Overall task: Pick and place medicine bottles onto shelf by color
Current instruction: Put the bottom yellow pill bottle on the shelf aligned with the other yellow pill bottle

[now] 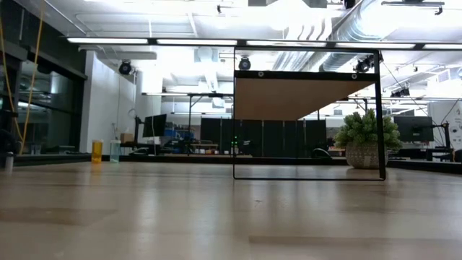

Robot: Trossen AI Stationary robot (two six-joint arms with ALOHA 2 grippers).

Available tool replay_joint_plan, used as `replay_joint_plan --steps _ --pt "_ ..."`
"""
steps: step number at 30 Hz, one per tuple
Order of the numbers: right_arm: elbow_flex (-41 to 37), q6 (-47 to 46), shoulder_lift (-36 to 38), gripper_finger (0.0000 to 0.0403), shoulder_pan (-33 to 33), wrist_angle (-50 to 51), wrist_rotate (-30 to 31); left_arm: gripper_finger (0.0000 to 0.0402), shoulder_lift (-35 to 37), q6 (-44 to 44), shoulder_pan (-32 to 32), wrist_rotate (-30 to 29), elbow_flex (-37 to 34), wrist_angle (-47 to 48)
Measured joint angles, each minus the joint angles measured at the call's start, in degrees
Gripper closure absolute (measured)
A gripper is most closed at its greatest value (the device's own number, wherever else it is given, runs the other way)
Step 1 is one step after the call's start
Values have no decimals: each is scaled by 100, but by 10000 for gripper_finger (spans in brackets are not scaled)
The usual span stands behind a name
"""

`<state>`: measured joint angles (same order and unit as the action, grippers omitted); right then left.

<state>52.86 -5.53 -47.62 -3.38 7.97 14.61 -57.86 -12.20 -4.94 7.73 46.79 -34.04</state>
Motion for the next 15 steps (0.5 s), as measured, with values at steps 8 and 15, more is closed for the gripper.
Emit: replay_joint_plan --steps 8,15 --pt "-1 2 0 187 0 -2 -6 154 1234 -146 -45 -957 -1155 -563" --pt "0 2 0 187 0 -2 -60 154 1367 39 -45 -1277 -1166 -412"
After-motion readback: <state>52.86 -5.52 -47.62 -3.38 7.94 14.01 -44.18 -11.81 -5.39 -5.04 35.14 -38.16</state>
